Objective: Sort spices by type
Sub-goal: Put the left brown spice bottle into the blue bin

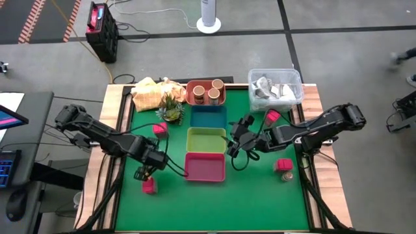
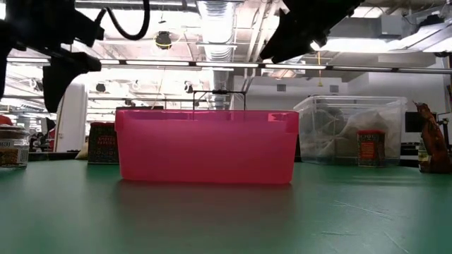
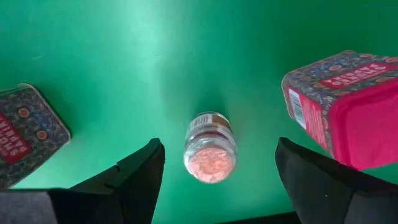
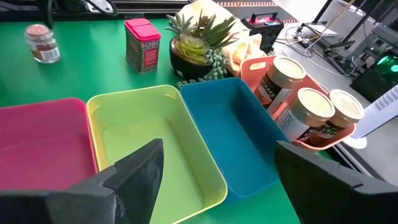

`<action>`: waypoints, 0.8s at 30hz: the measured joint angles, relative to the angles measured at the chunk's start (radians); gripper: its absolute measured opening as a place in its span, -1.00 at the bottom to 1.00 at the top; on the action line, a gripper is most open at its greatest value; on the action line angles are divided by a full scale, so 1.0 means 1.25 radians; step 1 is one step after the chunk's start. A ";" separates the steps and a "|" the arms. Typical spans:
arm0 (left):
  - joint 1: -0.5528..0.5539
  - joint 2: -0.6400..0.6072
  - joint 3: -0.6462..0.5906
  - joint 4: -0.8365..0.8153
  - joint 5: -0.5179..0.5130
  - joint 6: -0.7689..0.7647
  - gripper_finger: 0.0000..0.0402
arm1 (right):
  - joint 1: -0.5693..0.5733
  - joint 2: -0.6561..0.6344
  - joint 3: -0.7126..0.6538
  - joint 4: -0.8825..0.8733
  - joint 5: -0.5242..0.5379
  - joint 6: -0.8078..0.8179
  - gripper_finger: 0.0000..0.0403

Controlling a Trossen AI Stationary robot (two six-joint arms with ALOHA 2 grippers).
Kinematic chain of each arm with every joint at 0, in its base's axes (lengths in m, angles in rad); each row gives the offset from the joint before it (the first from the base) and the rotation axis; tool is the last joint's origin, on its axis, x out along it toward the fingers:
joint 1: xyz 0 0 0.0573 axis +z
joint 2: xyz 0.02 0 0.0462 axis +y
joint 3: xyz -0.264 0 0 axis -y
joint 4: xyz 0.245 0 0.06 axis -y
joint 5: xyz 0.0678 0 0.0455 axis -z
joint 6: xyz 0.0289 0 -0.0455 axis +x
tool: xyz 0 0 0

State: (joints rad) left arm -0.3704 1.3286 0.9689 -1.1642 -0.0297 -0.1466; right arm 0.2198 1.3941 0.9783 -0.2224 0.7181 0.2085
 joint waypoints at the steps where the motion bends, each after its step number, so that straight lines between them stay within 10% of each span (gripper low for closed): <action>1: 0.000 -0.001 -0.008 0.005 0.000 0.001 0.45 | 0.002 0.000 0.000 0.000 0.000 0.000 0.63; 24: 0.000 0.000 -0.157 0.130 0.007 -0.015 0.26 | 0.013 0.000 0.000 0.018 0.000 0.004 0.63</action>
State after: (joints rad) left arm -0.3702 1.3281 0.7727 -1.0019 -0.0207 -0.1650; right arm 0.2359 1.3941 0.9783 -0.2001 0.7185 0.2130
